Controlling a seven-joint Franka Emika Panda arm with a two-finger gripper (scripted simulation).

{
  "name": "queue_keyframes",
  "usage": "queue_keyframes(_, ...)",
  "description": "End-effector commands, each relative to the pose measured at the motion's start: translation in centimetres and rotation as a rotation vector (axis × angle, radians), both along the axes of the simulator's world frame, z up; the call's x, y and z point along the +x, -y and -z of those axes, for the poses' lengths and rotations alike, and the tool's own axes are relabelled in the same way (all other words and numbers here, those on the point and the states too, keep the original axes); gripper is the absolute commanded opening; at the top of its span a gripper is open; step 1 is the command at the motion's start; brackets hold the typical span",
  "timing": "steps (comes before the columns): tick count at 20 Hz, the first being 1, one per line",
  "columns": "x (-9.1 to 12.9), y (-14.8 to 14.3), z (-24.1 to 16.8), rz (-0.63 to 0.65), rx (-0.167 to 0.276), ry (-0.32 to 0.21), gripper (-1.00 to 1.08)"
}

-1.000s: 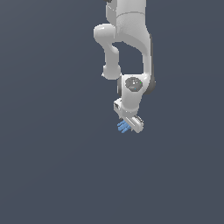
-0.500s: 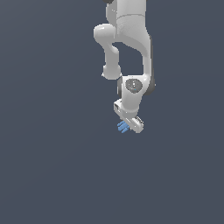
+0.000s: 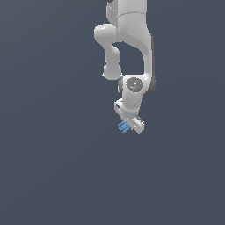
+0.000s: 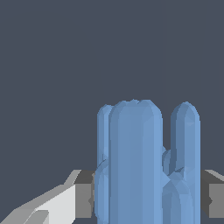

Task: Pick up the object and move it to a goal position.

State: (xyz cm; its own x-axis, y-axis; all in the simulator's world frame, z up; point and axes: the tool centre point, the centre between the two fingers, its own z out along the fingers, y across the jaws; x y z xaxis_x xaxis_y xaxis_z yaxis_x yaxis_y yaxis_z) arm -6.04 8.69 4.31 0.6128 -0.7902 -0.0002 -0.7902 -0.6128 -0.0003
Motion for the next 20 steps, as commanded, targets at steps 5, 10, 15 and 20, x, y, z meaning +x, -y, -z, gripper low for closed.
queue_keyframes(5, -0.4, -0.6, -2.5, 0.000, 0.001, 0.001, -1.00)
queue_keyframes(10, -0.9, -1.3, -5.9, 0.000, 0.000, 0.000, -1.00)
queue_keyframes(15, -1.6, -2.4, -10.7, 0.001, 0.000, 0.000, -1.00)
queue_keyframes(20, -2.4, -3.6, -16.2, 0.001, -0.001, 0.001, -1.00)
